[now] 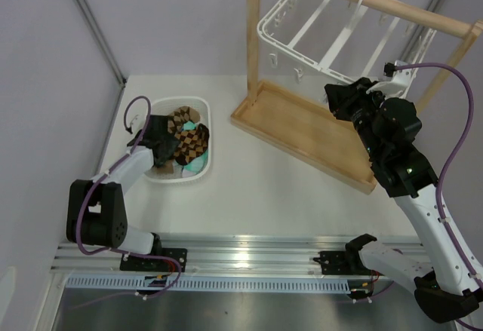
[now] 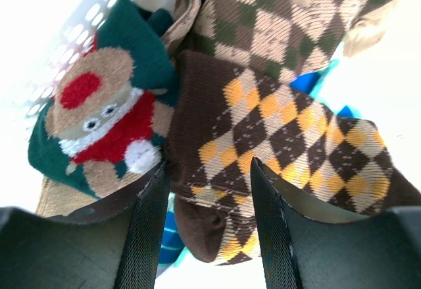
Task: Clip the socks to the hanger
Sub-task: Pick up the sock from the bin.
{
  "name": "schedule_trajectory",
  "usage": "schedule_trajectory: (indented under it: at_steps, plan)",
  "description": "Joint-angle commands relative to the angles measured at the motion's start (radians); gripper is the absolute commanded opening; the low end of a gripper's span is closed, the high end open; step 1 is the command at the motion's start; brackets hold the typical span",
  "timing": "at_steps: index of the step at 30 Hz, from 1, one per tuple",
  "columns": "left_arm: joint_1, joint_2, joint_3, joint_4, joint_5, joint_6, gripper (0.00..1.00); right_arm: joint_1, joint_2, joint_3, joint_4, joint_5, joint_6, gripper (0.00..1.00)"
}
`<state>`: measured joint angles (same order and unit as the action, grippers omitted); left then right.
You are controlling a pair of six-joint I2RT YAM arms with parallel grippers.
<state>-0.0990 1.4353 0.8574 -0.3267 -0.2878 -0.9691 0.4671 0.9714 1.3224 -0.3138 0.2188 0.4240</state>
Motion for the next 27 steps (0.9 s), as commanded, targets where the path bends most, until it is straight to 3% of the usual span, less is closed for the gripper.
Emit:
schedule_trajectory:
  at_steps: [1,10,27]
  plan:
    - [0.012,-0.009,0.048,0.032,-0.008,0.003,0.55,0.004,0.004,-0.012,0.001,-0.042,-0.008,0.0]
    - [0.013,0.027,0.094,0.051,0.029,0.007,0.55,0.002,0.006,-0.014,0.004,-0.049,-0.007,0.0]
    - [0.012,0.053,0.032,0.031,-0.002,-0.075,0.53,0.002,0.013,-0.017,0.007,-0.065,-0.004,0.0]
